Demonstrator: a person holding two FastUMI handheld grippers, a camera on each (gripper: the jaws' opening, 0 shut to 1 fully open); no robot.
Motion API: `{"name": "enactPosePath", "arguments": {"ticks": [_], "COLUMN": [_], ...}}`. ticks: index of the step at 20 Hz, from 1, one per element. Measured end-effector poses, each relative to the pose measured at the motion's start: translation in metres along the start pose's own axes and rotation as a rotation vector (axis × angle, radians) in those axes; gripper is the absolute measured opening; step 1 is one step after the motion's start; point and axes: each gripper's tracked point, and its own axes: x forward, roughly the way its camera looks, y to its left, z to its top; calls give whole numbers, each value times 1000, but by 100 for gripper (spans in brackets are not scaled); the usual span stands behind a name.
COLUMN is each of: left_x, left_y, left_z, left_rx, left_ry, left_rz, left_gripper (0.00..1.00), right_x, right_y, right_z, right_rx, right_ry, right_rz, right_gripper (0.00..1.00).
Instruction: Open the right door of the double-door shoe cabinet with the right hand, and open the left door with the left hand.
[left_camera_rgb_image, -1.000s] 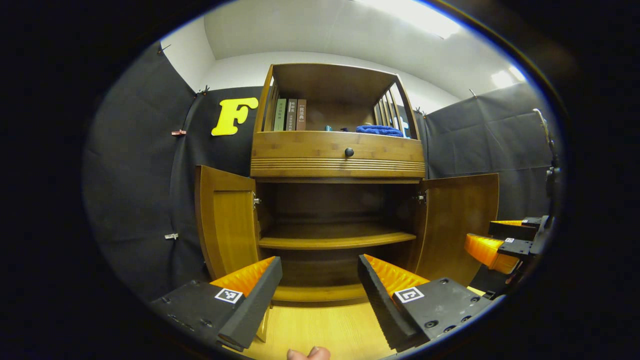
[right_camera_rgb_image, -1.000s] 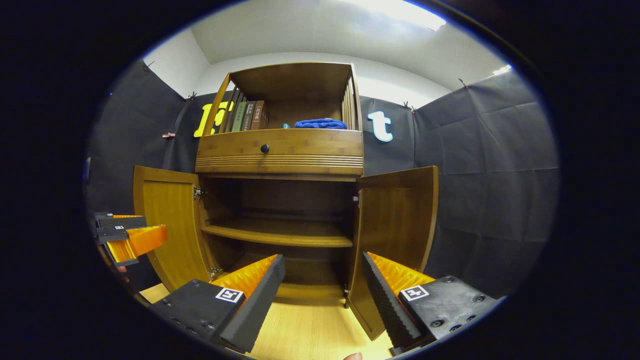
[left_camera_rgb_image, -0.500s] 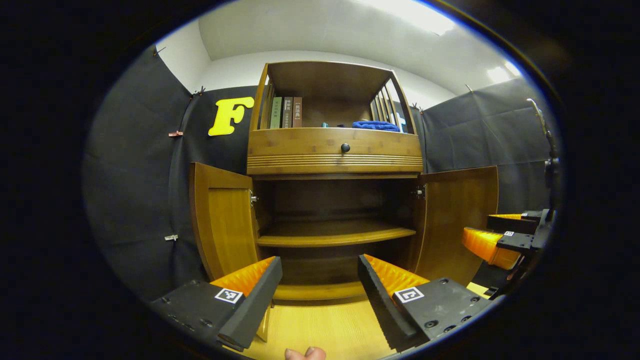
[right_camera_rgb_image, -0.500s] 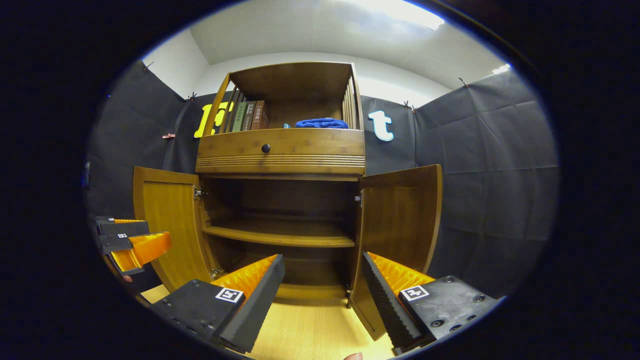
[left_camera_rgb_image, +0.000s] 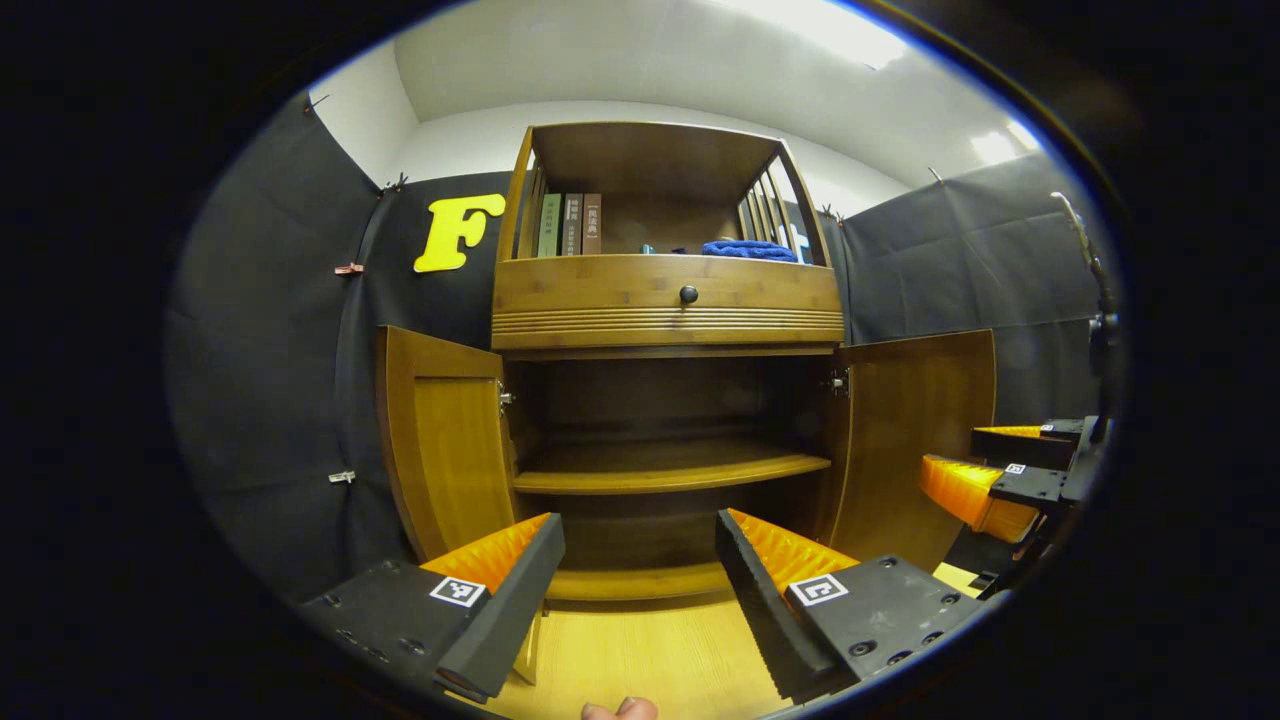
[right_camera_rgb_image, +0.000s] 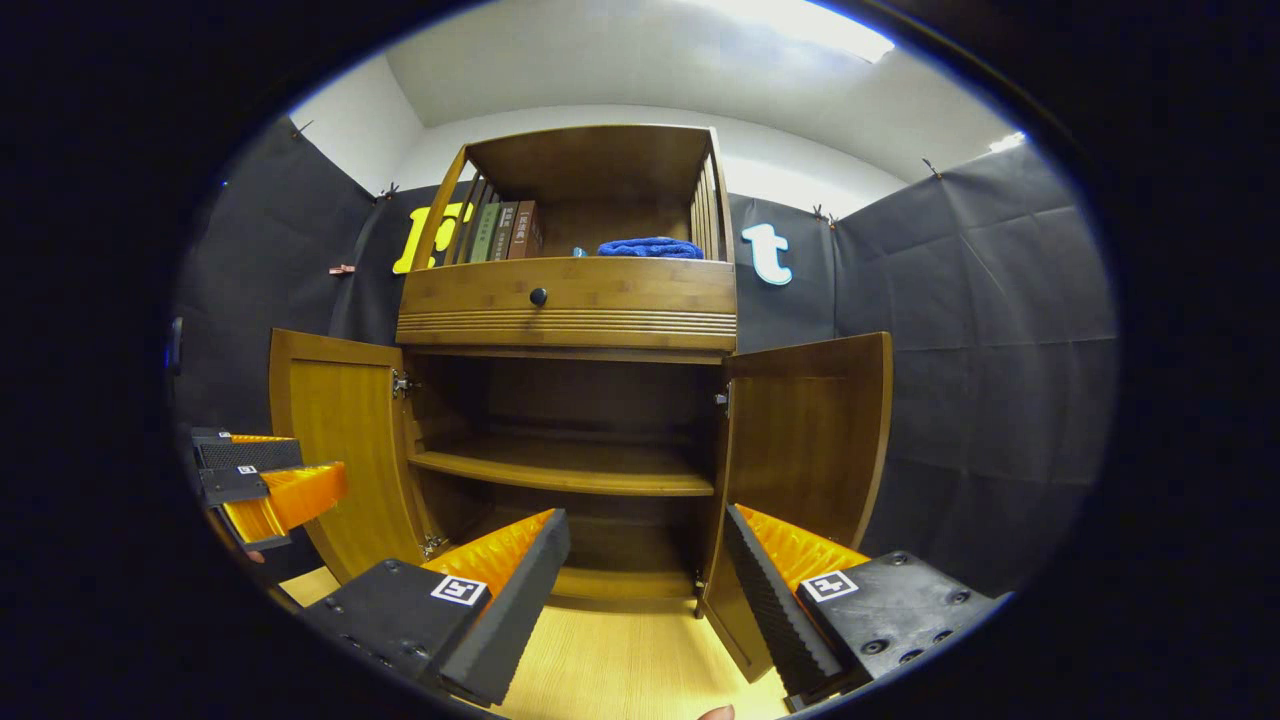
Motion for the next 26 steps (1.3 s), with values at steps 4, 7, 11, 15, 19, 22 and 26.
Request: {"name": "enactPosePath", "arguments": {"ticks": [4,7,11,15,19,22,26], "left_x": [2,2,3,5,10,12,14], "left_y": [-4,-1,2,1,-3,-8,-18], "left_z": [-2,-3,-3,1,5,11,16], "left_rx": [-33,-54,-38,-34,-24,-26,3], "left_ry": [7,9,10,-10,-19,-30,-30], "left_rz": [-24,-16,5,21,32,31,33], "left_gripper": [93,94,94,96,94,93,94], "right_x": [1,2,3,7,11,15,21], "right_y": [0,-1,0,1,-2,-7,-9], "right_z": [0,-1,-2,-3,-5,-3,5], "right_rx": [-6,-5,-6,3,2,5,15], "right_ry": [1,2,4,5,20,21,-2], "right_rz": [-5,-6,3,18,31,41,66], "right_gripper": [95,98,98,98,96,98,100]}}
